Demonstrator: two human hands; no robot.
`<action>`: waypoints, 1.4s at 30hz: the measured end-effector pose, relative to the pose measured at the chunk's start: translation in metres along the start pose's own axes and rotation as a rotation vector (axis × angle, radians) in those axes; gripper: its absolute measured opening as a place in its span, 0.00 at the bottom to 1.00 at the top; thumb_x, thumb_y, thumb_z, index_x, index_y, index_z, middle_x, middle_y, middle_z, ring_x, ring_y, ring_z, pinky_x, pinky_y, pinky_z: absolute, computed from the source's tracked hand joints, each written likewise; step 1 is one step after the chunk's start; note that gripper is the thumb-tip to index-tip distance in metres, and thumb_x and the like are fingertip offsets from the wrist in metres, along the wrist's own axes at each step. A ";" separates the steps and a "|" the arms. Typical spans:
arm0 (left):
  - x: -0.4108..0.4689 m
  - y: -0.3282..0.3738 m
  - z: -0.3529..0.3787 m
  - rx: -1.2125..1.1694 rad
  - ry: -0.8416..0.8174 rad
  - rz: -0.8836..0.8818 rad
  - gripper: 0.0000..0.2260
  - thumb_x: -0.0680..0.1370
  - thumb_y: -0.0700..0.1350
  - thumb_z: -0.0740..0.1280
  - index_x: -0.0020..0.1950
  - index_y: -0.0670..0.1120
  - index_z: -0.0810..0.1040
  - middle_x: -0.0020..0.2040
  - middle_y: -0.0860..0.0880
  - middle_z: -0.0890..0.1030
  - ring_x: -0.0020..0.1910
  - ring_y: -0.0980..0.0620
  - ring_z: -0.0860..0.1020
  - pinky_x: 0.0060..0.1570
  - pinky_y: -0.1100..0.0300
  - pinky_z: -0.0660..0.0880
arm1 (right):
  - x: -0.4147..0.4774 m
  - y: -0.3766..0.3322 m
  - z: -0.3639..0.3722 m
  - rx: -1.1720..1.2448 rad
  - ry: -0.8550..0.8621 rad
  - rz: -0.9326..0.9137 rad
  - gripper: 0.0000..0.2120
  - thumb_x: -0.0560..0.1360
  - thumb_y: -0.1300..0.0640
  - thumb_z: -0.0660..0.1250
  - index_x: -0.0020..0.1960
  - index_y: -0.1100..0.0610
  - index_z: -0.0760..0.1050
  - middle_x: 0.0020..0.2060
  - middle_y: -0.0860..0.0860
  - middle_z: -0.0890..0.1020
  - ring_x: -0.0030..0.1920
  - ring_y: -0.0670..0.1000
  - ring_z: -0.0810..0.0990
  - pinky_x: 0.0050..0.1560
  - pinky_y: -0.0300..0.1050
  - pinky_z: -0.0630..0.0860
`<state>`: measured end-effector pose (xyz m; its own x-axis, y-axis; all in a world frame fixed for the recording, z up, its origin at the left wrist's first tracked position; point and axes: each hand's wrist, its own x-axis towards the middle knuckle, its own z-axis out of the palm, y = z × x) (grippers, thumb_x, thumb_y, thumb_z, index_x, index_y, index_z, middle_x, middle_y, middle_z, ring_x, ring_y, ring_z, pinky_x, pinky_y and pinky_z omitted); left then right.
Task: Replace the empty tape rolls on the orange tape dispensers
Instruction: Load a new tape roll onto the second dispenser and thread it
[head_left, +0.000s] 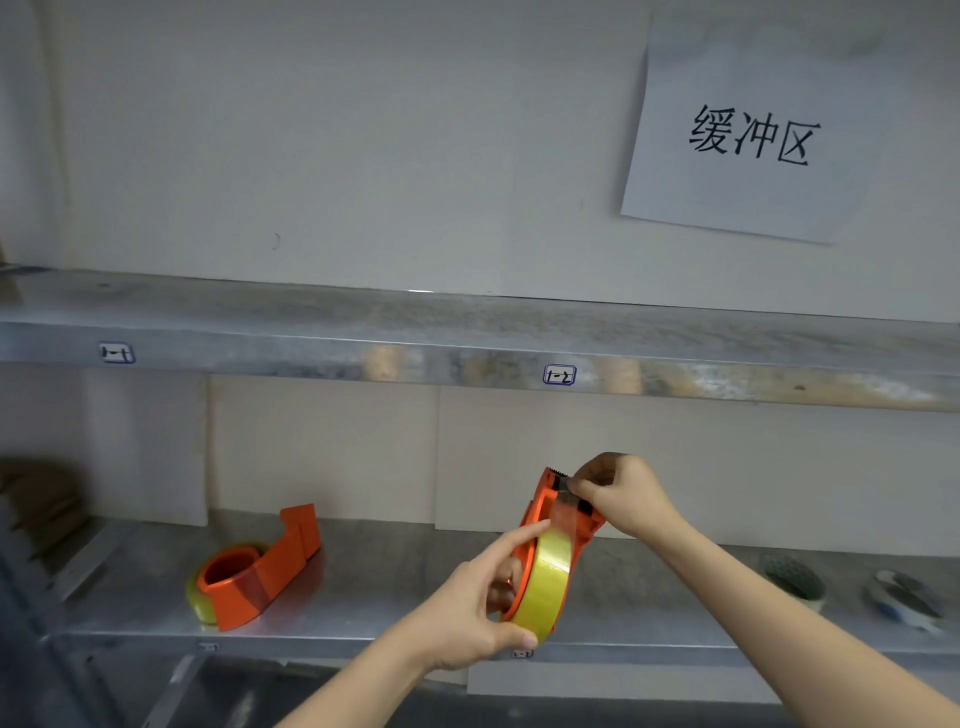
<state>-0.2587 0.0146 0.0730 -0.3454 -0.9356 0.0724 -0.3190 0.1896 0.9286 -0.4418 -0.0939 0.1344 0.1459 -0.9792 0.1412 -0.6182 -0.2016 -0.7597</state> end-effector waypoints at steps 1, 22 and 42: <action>0.000 0.001 0.000 0.002 -0.005 0.000 0.42 0.71 0.38 0.74 0.69 0.74 0.58 0.56 0.37 0.76 0.56 0.39 0.78 0.61 0.51 0.77 | -0.001 -0.001 0.000 0.007 0.010 -0.006 0.04 0.71 0.61 0.69 0.38 0.57 0.78 0.34 0.51 0.82 0.34 0.47 0.79 0.32 0.36 0.73; 0.009 0.020 0.002 0.205 -0.051 -0.063 0.54 0.67 0.38 0.77 0.69 0.79 0.44 0.60 0.44 0.76 0.56 0.46 0.77 0.59 0.48 0.78 | -0.009 -0.014 -0.009 -0.010 0.114 -0.094 0.07 0.70 0.60 0.69 0.33 0.53 0.79 0.35 0.52 0.85 0.38 0.50 0.82 0.40 0.46 0.78; 0.005 0.024 0.011 0.351 -0.048 -0.072 0.57 0.64 0.44 0.77 0.72 0.73 0.37 0.44 0.52 0.74 0.49 0.50 0.71 0.55 0.55 0.76 | -0.017 -0.008 -0.001 0.106 0.186 -0.036 0.04 0.70 0.58 0.71 0.36 0.54 0.80 0.35 0.49 0.83 0.40 0.49 0.82 0.41 0.44 0.77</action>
<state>-0.2779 0.0181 0.0918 -0.3497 -0.9368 -0.0139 -0.6251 0.2223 0.7482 -0.4399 -0.0758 0.1383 0.0151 -0.9609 0.2766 -0.5292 -0.2424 -0.8131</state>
